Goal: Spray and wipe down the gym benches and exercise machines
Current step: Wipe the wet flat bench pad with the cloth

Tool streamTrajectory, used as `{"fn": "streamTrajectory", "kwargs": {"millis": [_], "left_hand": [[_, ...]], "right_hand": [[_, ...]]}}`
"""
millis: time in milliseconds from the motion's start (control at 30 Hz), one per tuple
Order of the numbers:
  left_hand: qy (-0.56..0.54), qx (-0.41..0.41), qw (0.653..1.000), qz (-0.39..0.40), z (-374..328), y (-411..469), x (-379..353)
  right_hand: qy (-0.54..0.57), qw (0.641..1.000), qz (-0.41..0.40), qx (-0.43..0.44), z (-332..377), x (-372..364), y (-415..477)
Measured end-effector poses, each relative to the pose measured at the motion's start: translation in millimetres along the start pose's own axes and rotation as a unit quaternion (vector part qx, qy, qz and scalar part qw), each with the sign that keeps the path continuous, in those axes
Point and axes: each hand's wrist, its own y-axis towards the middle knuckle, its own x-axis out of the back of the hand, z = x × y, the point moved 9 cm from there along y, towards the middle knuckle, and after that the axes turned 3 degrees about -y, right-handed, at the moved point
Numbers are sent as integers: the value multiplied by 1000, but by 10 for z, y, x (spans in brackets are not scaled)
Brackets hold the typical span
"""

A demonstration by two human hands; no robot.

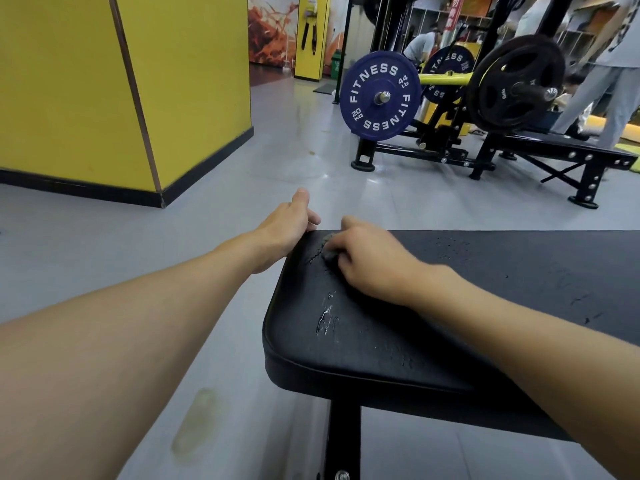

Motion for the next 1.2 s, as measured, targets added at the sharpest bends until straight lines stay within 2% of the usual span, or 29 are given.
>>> {"fn": "streamTrajectory", "kwargs": {"millis": [67,133,167,300,400,467,600,633,700,800,867,1067,1133,1200], "left_hand": [[1,4,1000,2,-9,-31,6],[4,7,1000,6,-14,-36,-9],[2,7,1000,6,-17,-47,-13],[-11,16,1000,7,-4,-94,-1],[-44,34,998,-2,26,-97,56],[-64,44,997,-14,50,-93,85],[-106,66,992,-12,110,-116,97],[-117,69,991,-10,117,-116,110],[-136,75,988,-9,132,-116,137],[-141,73,987,-18,144,-89,150],[-142,70,987,-23,145,-81,142],[-129,58,990,-14,156,-13,150],[-126,59,990,-17,179,-12,156],[-120,59,991,-24,167,-11,146]], "right_hand": [[17,996,0,82,386,-53,-180],[71,987,33,142,583,-62,-391],[70,987,40,141,511,-34,-398],[8,999,4,44,80,45,-215],[44,990,14,135,551,-12,-496],[84,982,43,163,596,-11,-600],[4,998,15,56,59,41,-212],[-3,998,9,58,102,27,-218],[26,992,14,123,415,-22,-399],[80,979,64,173,616,-55,-581],[53,985,48,154,427,-57,-328],[5,1000,6,11,-122,-266,589],[5,1000,20,-6,-90,-315,651],[10,999,37,14,32,-304,529]]}}
